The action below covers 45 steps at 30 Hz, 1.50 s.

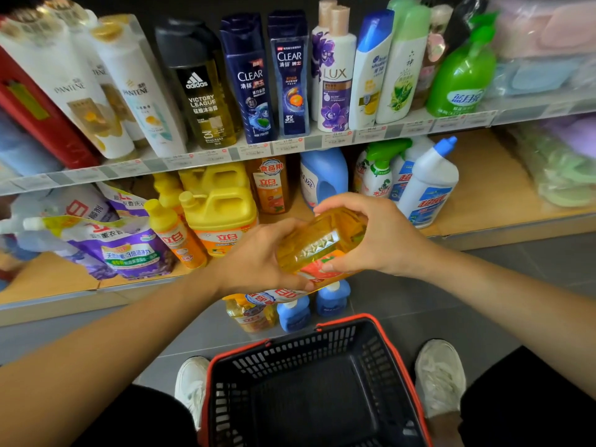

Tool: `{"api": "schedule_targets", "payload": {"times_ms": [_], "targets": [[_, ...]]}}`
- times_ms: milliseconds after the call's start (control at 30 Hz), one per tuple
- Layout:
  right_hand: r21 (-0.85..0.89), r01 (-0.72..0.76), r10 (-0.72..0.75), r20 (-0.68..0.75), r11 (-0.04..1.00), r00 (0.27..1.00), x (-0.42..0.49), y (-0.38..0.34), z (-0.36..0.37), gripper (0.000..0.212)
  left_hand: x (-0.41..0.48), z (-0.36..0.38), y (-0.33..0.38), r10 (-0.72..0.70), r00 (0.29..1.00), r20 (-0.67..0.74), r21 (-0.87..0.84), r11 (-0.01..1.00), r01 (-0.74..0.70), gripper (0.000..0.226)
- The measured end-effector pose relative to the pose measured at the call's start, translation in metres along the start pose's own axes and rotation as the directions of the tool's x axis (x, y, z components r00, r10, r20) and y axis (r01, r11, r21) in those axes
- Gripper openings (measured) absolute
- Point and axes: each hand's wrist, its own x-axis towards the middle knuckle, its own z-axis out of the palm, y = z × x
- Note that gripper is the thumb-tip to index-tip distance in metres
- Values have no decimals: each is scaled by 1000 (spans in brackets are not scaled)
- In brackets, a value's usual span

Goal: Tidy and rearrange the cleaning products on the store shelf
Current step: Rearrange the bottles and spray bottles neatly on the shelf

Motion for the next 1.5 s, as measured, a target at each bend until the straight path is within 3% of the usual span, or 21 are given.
{"api": "schedule_targets", "payload": {"times_ms": [133, 333, 567, 733, 933, 1133, 1300, 1500], "targets": [[-66, 88, -91, -47, 994, 995, 2, -7, -8, 74, -6, 5, 0, -40, 994, -100, -143, 989, 26, 80], [-312, 300, -329, -43, 901, 944, -5, 5, -12, 43, -12, 5, -8, -92, 963, -252, -248, 968, 27, 73], [-411, 403, -469, -70, 818, 881, -1, 9, -16, 32, -9, 0, -8, -45, 942, -332, -189, 982, -20, 77], [-365, 357, -410, -78, 860, 909, -2, 3, -10, 35, -11, -1, -7, 1, 934, -358, -76, 997, -30, 84], [-294, 311, -334, -30, 904, 942, -4, -6, 0, 49, -9, -3, -5, 1, 922, -388, -81, 996, -35, 81], [-304, 248, -299, -136, 920, 944, -1, -10, -7, 37, -9, -3, -1, -3, 919, -395, -112, 993, -45, 82], [8, 109, -106, -170, 994, 980, 2, -17, -18, 35, -9, 1, 1, -56, 929, -367, -260, 964, -45, 79], [-235, 250, -274, -75, 939, 959, 1, -23, -16, 41, -7, 2, 9, -94, 930, -356, -371, 927, -48, 74]]}}
